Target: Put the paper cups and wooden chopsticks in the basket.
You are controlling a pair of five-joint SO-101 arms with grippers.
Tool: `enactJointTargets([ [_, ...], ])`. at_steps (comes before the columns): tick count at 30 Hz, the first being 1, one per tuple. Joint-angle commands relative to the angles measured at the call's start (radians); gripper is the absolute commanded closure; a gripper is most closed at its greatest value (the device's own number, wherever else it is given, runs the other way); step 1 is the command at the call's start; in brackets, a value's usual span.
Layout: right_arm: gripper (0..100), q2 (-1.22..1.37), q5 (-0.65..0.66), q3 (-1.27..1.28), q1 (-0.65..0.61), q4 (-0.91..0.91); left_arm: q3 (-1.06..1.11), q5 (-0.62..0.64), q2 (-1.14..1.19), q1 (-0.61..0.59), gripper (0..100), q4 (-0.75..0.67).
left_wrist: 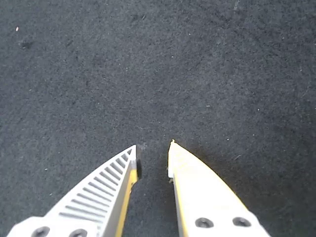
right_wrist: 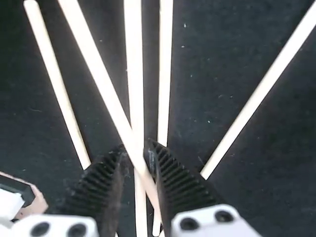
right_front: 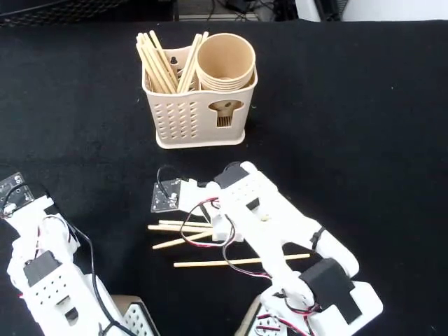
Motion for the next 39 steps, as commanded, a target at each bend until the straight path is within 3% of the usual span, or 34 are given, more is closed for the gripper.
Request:
enactJointTargets([
  [1, 98.6, -0.062, -0.011, 0.016, 0.011, 0.005, -0.042, 0.006, -0.011, -0.004, 88, 0.003],
  [6, 98.6, -0.269, -0.041, 0.085, 0.009, -0.006, -0.042, 0.006, -0.011, -0.002, 88, 0.0],
  [15, 98.6, -0.503, -0.161, 0.28, 0.005, -0.196, -0.03, 0.006, -0.011, 0.008, 88, -0.011],
  [22, 98.1, -0.447, -0.172, 0.288, 0.005, -0.232, -0.012, 0.003, -0.011, 0.051, 88, -0.017],
  [29, 81.5, -0.355, -0.193, 0.282, 0.005, -0.192, -0.01, 0.002, -0.011, 0.045, 88, -0.015],
  [39, 81.2, -0.344, -0.249, 0.26, -0.012, -0.212, -0.01, 0.002, -0.011, 0.048, 88, -0.018],
])
